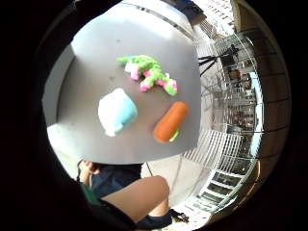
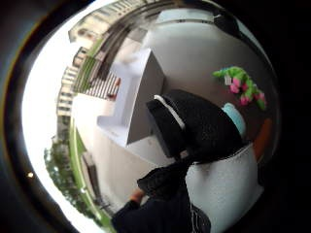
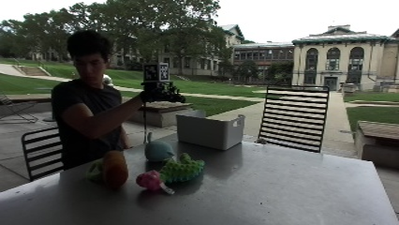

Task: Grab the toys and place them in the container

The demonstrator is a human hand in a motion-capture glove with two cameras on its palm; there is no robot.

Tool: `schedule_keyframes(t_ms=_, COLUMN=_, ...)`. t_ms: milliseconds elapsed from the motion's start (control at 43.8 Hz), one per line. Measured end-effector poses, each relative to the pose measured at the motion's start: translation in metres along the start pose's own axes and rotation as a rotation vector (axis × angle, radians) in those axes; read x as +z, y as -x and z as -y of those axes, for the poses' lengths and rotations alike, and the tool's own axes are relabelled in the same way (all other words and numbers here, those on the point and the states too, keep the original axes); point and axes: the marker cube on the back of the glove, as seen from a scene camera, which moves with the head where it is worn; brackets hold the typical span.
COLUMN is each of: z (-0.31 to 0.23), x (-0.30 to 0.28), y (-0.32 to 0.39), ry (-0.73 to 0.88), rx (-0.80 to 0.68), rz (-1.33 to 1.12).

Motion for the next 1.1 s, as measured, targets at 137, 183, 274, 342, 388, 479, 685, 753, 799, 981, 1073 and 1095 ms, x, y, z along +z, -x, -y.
schedule_keyframes(t_ms=137, z=-0.019, x=0.018, y=0.007, ry=0.053, rx=0.022, rz=0.059)
schedule_keyframes(t_ms=183, z=-0.024, x=0.026, y=0.01, ry=0.068, rx=0.035, rz=0.076)
schedule_keyframes(t_ms=274, z=-0.034, x=0.045, y=0.011, ry=0.091, rx=0.062, rz=0.096)
schedule_keyframes(t_ms=342, z=-0.037, x=0.059, y=0.005, ry=0.108, rx=0.064, rz=0.087)
schedule_keyframes(t_ms=388, z=-0.037, x=0.069, y=-0.002, ry=0.123, rx=0.062, rz=0.081)
schedule_keyframes(t_ms=479, z=-0.038, x=0.092, y=-0.014, ry=0.156, rx=0.072, rz=0.084)
schedule_keyframes(t_ms=685, z=-0.048, x=0.15, y=-0.021, ry=0.254, rx=0.1, rz=0.119)
schedule_keyframes(t_ms=753, z=-0.049, x=0.164, y=-0.027, ry=0.279, rx=0.11, rz=0.105)
schedule_keyframes(t_ms=799, z=-0.05, x=0.173, y=-0.031, ry=0.297, rx=0.116, rz=0.083)
schedule_keyframes(t_ms=981, z=-0.057, x=0.199, y=-0.038, ry=0.339, rx=0.148, rz=0.032)
schedule_keyframes(t_ms=1073, z=-0.055, x=0.203, y=-0.047, ry=0.375, rx=0.153, rz=0.03)
schedule_keyframes(t_ms=1095, z=-0.054, x=0.203, y=-0.049, ry=0.378, rx=0.154, rz=0.028)
